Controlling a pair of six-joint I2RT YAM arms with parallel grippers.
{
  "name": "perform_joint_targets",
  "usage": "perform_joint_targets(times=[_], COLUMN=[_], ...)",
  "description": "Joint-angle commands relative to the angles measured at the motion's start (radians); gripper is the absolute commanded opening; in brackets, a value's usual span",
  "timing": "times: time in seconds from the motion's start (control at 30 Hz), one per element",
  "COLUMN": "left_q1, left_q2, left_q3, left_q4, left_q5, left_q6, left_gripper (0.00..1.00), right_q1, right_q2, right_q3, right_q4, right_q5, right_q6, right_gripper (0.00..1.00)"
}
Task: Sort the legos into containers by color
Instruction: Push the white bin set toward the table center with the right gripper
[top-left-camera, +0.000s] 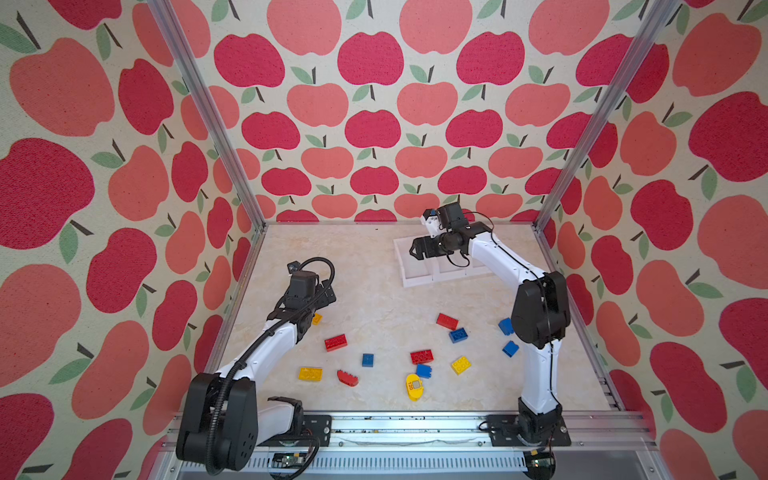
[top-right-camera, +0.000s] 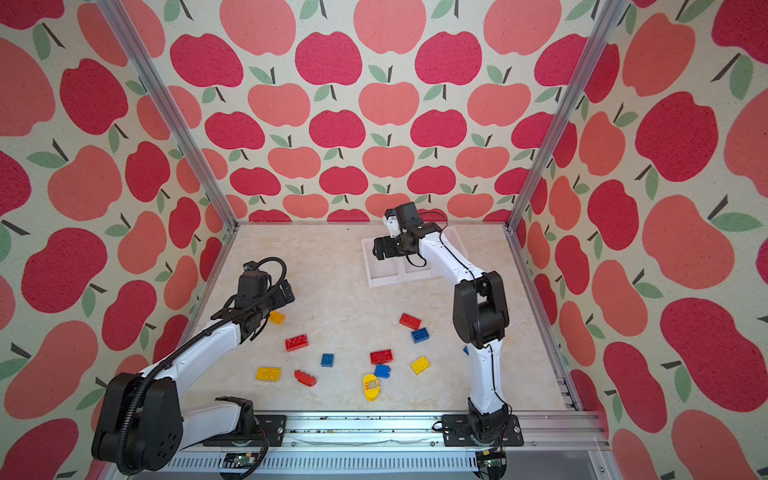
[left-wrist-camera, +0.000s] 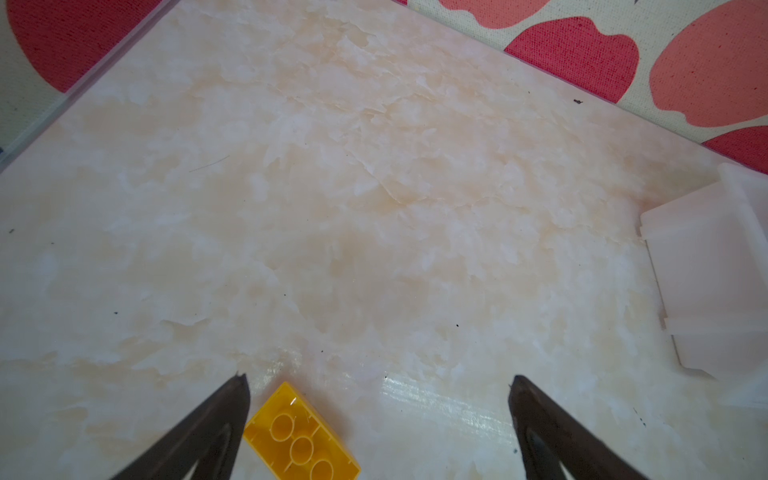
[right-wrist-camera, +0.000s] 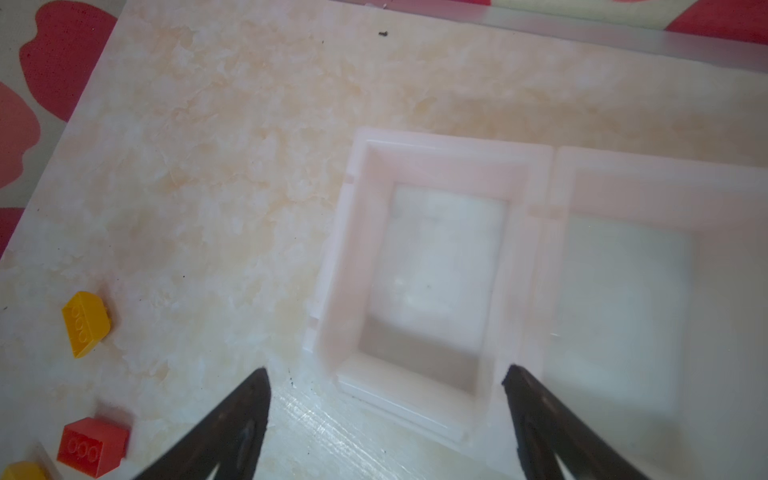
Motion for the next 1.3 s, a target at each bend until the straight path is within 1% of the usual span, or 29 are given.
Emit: perform_joint_targets(times=[0.0,0.1,0.23,0.4,0.6,0.7,0.77,1.27], left_q1=[-0.006,-0.007,-0.010,-0.015,-0.016,-0.018,-0.017,-0.018], left_q2=[0.007,0.019,0.037,0.045,0.035,0.030,0.030,0.044], left_q3=[0.026,0.033,0.043,0.052,0.049,0.044,0.043,0.054], left_q4=[-0.011,-0.007,-0.004,-0.009,-0.022,-0.025,-0.025,-0.019], left_q5=[-0.005,0.003,0.012,0.017,0.010,0.009,0.009,0.014], left_q6=[-0.020,-0.018,-0.018,-0.016,-0.014,-0.016,-0.018,-0.018], left_gripper=[0.99,0.99,0.99,0.99,0.99,0.99,0.99,0.99], right_q1=[-0.075,-0.147,-0.204,-0.228,-0.226,-0.227,-0.224,-0.171], right_q2=[-0.040,-0.033,0.019,0.083,0.138,0.156,0.166,0.171], right_q3=[0.004,0.007,0.028,0.029,0.043,0.054,0.059,0.046], right_q4=[-0.066,-0.084,-0.104,-0.103,-0.110,-0.123,-0.133,-0.146], right_q5=[0.088,0.123,0.140,0.138,0.136,0.143,0.144,0.237], right_q6=[-0.041,-0.053,-0.080,-0.080,-0.076,-0.073,-0.073,-0.101], right_gripper=[0.89,0.85,0.82,0.81,0.75,0.68,0.62,0.27])
